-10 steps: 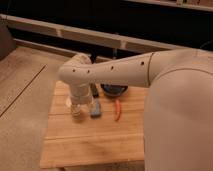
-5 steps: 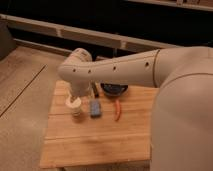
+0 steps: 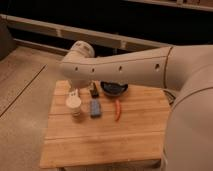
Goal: Pick up the ceramic cup
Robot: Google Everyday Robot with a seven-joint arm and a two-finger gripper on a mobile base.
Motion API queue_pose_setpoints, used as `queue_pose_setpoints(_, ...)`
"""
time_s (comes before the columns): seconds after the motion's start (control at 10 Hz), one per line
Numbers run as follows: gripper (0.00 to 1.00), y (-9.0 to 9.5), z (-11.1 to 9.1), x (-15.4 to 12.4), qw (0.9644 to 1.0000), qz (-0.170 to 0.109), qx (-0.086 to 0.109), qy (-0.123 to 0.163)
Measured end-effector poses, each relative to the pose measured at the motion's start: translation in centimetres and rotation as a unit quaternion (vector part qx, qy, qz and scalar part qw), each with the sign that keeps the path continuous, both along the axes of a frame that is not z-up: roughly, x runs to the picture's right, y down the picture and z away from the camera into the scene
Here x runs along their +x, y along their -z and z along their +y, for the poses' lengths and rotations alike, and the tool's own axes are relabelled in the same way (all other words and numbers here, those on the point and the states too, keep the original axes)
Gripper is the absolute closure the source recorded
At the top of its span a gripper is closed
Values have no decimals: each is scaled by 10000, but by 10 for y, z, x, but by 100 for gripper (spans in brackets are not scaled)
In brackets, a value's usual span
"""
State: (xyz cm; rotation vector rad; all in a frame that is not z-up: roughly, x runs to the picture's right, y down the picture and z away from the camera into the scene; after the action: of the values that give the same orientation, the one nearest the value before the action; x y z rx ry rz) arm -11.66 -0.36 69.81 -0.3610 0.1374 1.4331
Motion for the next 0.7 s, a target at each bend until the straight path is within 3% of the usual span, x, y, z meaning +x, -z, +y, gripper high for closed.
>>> queue_pose_setpoints(0.1,35,-7,2,0,9999,44,-99,3)
queue_pose_setpoints(0.3,35,-45,12,2,9979,304,-578,30)
queue_pose_setpoints(0.7,35,-87,15,-14,9927,452,-1114,129)
